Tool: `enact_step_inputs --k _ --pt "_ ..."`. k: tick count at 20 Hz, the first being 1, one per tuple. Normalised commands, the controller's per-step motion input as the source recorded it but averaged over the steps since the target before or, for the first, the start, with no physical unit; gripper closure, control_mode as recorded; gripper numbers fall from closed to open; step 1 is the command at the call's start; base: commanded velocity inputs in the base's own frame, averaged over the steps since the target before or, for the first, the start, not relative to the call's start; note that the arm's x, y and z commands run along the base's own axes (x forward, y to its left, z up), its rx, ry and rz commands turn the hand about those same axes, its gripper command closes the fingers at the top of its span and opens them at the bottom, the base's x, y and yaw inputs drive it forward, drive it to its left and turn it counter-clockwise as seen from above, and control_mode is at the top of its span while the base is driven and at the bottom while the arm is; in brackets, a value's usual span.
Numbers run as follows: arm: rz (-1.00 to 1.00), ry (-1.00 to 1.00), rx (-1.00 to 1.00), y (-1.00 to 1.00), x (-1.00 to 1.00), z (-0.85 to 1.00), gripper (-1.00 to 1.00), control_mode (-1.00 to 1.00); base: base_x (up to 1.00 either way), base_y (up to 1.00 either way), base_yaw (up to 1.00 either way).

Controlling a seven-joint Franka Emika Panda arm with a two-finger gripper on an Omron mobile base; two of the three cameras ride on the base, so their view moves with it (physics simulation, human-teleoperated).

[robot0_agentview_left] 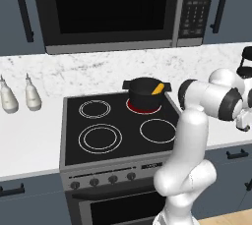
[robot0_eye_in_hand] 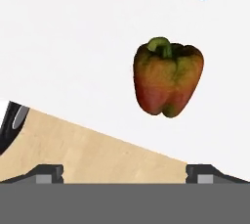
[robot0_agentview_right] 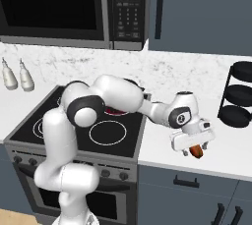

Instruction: Put the bell pepper and corn in the pot. Retrieve the spatula and lightly stir the vegetables in the pot.

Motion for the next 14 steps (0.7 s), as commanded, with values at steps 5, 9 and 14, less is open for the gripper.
enact_step_inputs --k 5,9,14 --pt "-0.02 -0.17 0.09 -0.09 0.19 -0.41 -1.00 -1.00 0.00 0.00 0.00" --pt "0.00 -0.19 0.04 0.00 0.49 -0.16 -1.00 -1.00 0.00 0.00 0.00" --pt "0.00 -0.11 0.01 0.00 0.09 -0.54 -1.00 -1.00 0.00 0.00 0.00"
